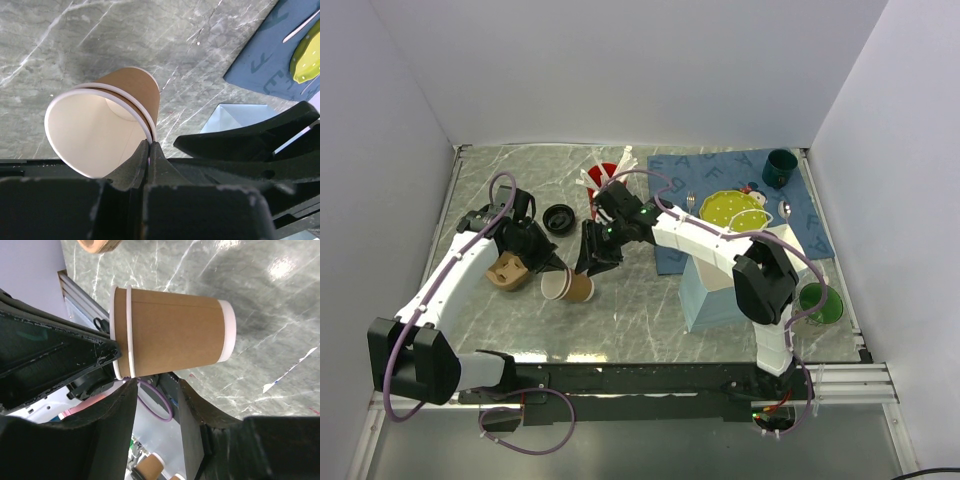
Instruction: Pack the takeout coffee
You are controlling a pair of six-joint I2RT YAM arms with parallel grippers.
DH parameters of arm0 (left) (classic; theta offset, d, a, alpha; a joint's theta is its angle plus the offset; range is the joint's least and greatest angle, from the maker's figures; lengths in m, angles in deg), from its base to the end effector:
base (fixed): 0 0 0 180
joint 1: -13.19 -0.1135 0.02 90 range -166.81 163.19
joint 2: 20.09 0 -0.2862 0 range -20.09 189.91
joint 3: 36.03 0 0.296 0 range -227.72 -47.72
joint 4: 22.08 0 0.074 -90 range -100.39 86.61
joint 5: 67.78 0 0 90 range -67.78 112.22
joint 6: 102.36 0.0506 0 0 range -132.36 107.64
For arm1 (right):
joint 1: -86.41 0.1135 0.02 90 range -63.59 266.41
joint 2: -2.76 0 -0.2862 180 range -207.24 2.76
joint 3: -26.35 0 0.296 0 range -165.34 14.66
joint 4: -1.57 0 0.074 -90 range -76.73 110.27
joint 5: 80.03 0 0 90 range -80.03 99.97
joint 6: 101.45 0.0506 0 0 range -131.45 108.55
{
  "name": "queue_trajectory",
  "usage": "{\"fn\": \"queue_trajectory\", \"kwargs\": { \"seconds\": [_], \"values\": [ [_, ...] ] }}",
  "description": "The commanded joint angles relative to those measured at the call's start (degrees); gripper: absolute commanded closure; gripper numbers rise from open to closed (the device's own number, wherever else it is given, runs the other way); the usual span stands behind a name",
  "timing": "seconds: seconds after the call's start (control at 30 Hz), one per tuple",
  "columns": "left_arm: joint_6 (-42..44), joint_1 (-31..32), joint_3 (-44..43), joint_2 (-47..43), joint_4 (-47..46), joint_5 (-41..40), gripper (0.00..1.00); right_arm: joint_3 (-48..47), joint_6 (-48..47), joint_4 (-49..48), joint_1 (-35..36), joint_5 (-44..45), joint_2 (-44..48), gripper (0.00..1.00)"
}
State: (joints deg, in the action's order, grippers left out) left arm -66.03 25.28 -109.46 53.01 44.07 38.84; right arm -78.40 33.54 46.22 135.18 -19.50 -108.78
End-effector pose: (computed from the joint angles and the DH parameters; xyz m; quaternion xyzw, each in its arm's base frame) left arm 0.2737 -0.0734 0.2773 -0.3151 0.9153 -0.2312 0.0973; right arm 0.3059 0.3869 0.2524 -0.1140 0.9096 0.3972 0.0430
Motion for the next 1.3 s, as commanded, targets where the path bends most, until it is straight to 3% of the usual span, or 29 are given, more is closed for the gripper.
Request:
{"fn": "queue_trajectory", "kwargs": {
  "seconds": [0.0, 0.53, 1.27],
  "values": [
    [-0.64, 0.21, -1.9, -0.41, -0.76, -0.36, 0.99, -2.66, 0.36, -0.69, 0.88, -1.02, 0.55, 0.54],
    [-3.02, 0.56, -0.32, -2.08, -1.9, -1.07, 0.99, -3.71, 2.29, -1.13, 1.85, -1.46, -2.09, 0.55],
    [-0.3, 1.0, -0.4, -2.35, 2.76, -0.63, 0.99, -3.44, -2.28, 4.49, 1.94, 10.31, -2.8, 0.58]
  ]
}}
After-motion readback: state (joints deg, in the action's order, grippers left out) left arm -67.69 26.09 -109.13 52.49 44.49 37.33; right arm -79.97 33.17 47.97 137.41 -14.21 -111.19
